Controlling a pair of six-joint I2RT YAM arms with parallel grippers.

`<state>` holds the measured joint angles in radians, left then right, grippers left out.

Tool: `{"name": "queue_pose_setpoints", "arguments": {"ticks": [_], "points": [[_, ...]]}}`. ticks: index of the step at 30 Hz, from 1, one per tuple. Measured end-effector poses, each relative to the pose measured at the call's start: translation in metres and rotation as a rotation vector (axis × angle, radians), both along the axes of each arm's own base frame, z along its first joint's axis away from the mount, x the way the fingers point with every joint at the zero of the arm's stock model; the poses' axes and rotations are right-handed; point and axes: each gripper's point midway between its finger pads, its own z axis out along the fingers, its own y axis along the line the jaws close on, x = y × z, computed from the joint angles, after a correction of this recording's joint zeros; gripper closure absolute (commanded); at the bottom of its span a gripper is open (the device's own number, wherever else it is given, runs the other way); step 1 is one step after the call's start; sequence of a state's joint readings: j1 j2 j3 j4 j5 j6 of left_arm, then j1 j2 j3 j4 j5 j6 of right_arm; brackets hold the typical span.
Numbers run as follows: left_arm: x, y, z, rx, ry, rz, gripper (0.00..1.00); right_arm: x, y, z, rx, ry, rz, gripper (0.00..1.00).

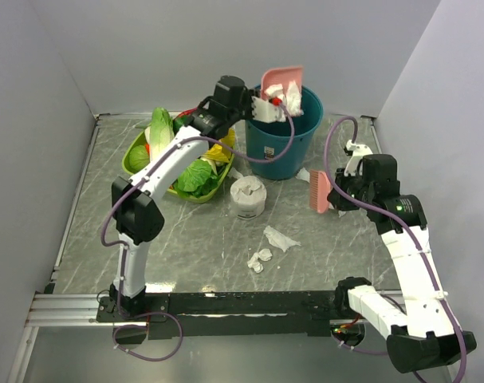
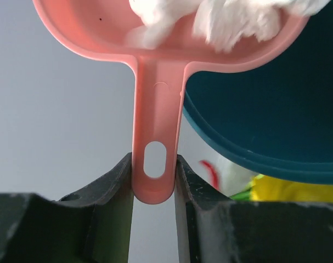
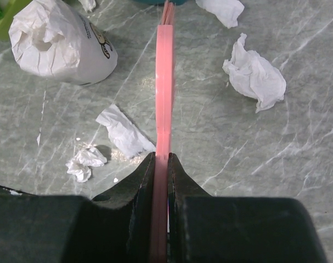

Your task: Sweep away the paper scraps from the table

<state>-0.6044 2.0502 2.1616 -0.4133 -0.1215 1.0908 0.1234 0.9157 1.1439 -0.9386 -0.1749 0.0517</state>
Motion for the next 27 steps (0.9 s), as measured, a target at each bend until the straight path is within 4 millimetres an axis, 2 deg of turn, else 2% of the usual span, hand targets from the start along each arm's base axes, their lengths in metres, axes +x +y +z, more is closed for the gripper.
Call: {"name": "queue_pose_setpoints", "arguments": {"ticks": [3,9,13,20,24,27], "points": [[0.003,-0.004,-0.001,0.185,-0.087,-0.012,0.99,0.001,0.000,0.000,0.006,0.000,-0.005,1.00],[0.015,0.002,0.044,0.324,-0.322,0.023,0.99,0.002,0.000,-0.001,0.023,0.009,-0.013,1.00],[0.016,0.005,0.057,0.383,-0.423,0.041,0.99,0.003,0.001,-0.004,0.029,0.025,-0.011,1.00],[0.016,0.001,0.068,0.420,-0.517,0.047,0.99,0.005,0.003,-0.007,0.036,0.045,-0.006,1.00],[0.013,0.003,0.095,0.382,-0.588,0.076,0.99,0.005,0.004,-0.007,0.040,0.045,-0.002,1.00],[0.008,0.011,0.125,0.317,-0.633,0.123,0.99,0.005,0.004,-0.007,0.042,0.045,0.003,1.00]]}}
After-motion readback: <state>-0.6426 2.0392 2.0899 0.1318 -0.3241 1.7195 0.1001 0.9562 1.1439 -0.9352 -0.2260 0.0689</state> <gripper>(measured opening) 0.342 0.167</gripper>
